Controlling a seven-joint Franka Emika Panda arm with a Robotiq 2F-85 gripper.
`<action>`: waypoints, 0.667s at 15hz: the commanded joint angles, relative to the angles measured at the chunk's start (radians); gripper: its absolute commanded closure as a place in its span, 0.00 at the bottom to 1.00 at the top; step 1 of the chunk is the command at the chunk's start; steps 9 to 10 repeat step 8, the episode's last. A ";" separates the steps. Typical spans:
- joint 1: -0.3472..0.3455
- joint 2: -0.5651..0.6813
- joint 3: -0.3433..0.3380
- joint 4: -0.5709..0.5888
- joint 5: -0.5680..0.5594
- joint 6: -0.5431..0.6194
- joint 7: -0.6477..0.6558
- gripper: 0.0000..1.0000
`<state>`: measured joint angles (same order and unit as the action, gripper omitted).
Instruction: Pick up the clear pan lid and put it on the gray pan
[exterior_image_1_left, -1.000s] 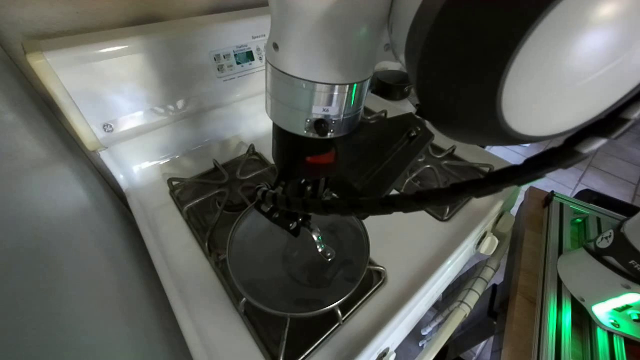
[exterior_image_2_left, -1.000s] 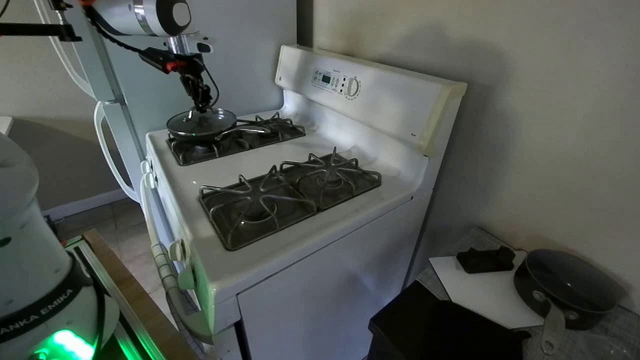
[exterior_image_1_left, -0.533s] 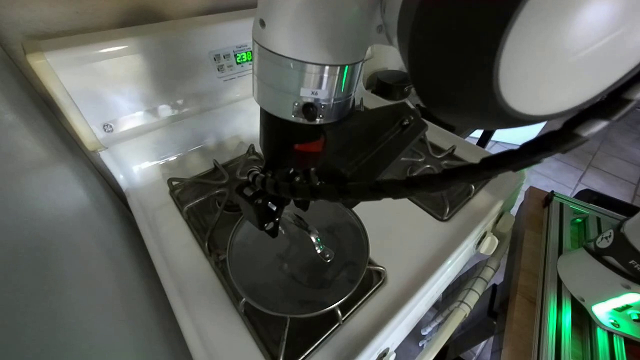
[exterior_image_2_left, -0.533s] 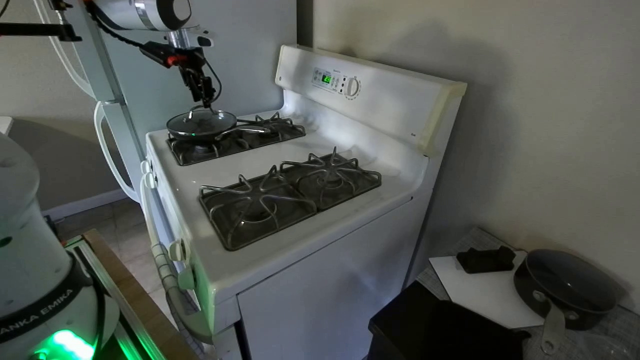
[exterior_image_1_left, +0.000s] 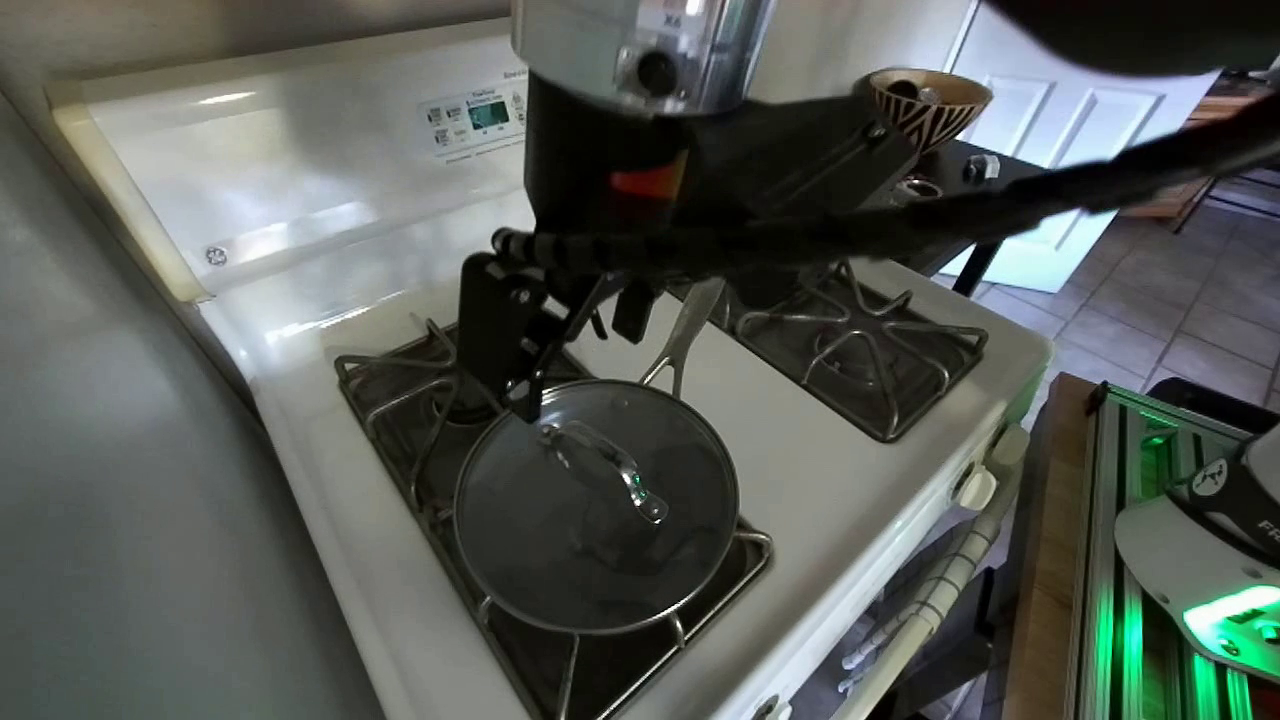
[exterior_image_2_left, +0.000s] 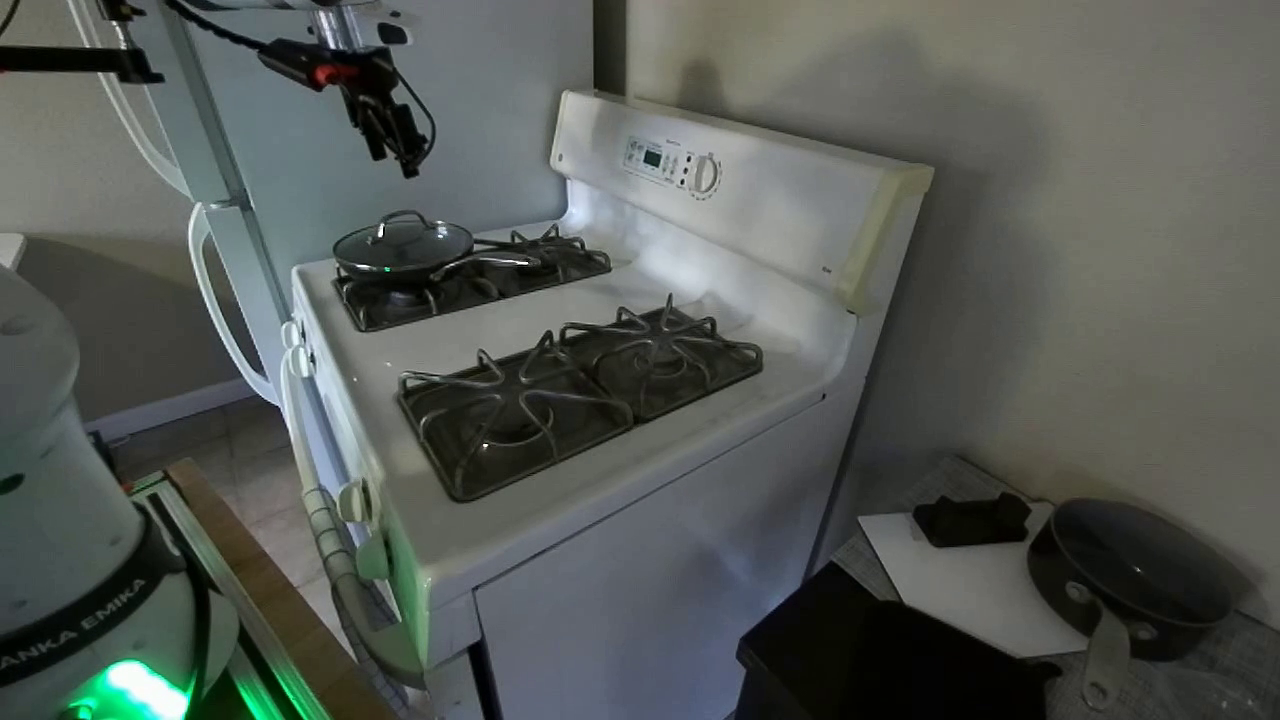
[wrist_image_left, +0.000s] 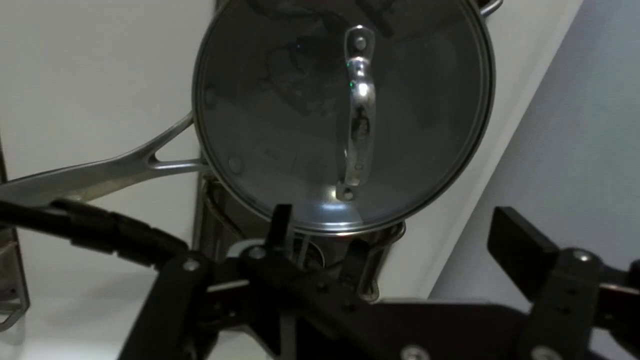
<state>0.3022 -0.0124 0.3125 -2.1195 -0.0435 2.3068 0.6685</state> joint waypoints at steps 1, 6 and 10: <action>-0.001 -0.117 0.004 -0.027 -0.003 -0.058 -0.002 0.00; -0.018 -0.133 0.014 -0.002 0.003 -0.040 -0.001 0.00; -0.020 -0.139 0.014 -0.005 0.003 -0.040 -0.001 0.00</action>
